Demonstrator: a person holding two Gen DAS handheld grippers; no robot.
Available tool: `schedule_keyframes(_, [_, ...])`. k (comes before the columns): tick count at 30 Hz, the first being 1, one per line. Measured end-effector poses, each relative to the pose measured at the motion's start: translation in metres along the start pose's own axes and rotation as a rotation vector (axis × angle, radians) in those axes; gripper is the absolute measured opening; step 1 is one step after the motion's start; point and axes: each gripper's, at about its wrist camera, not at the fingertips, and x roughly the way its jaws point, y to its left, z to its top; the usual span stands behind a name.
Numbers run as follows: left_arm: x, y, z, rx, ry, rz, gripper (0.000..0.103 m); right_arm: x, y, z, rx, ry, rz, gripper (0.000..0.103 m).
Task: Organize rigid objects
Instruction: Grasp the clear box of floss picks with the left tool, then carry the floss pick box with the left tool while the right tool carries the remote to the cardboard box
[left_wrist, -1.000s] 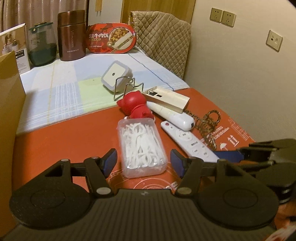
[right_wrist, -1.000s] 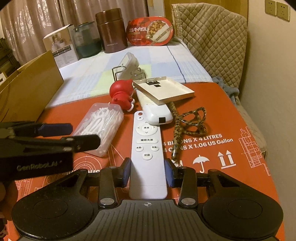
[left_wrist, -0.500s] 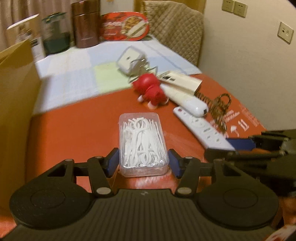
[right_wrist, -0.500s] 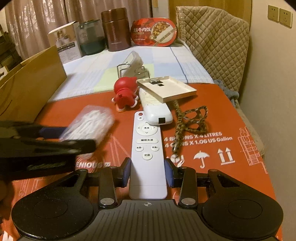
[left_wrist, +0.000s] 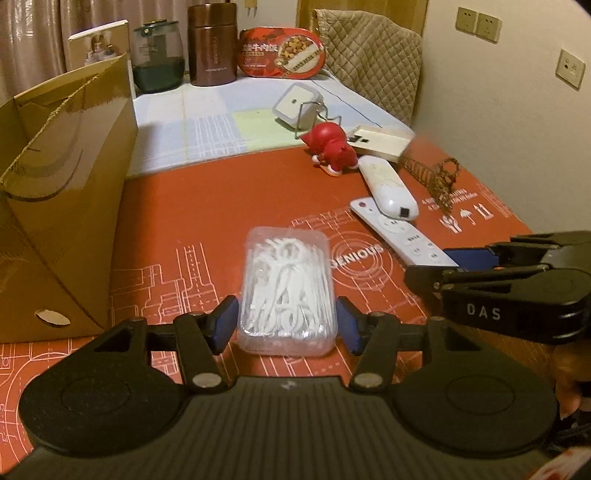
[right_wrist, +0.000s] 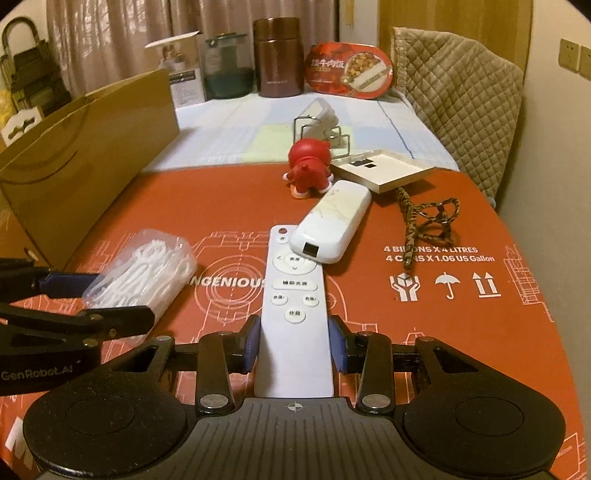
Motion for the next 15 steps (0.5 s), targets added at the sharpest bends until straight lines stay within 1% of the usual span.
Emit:
schedule_keyframes(4, [0.003,0.001,0.003,-0.009,-0.016,-0.001,0.055,0.001,0.001,-0.001,-0.011,-0.014,-0.008,0.036])
schedule_keyframes(7, [0.007,0.0,0.005,0.006,-0.017,0.001,0.055,0.002,0.002,-0.001,-0.018,-0.018,-0.007,0.036])
schedule_keyframes(15, [0.018,-0.001,0.004,0.029,-0.001,0.006,0.055,0.004,0.003,-0.001,-0.027,-0.028,-0.003,0.036])
